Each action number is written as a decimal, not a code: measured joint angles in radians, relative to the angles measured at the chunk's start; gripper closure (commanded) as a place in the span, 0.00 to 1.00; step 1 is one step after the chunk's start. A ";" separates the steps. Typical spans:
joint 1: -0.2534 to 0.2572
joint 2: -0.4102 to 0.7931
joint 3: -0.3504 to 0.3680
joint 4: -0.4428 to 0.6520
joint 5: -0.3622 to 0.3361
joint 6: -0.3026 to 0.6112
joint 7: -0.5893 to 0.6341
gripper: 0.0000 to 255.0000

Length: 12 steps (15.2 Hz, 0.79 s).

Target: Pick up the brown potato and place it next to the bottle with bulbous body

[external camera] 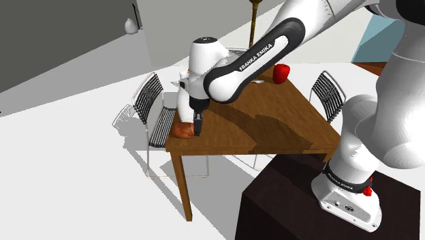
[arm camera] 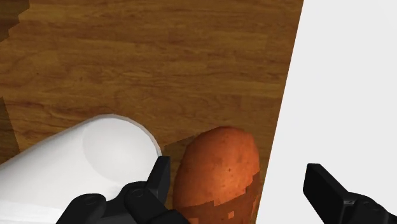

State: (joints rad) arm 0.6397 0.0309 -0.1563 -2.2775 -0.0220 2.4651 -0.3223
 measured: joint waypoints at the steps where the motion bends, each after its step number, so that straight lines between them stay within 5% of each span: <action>1: -0.004 -0.007 -0.003 -0.002 0.000 -0.007 -0.007 0.00; 6: -0.009 -0.090 -0.008 0.012 -0.017 -0.119 -0.002 0.00; 12: -0.009 -0.100 -0.007 0.015 -0.019 -0.133 0.000 0.00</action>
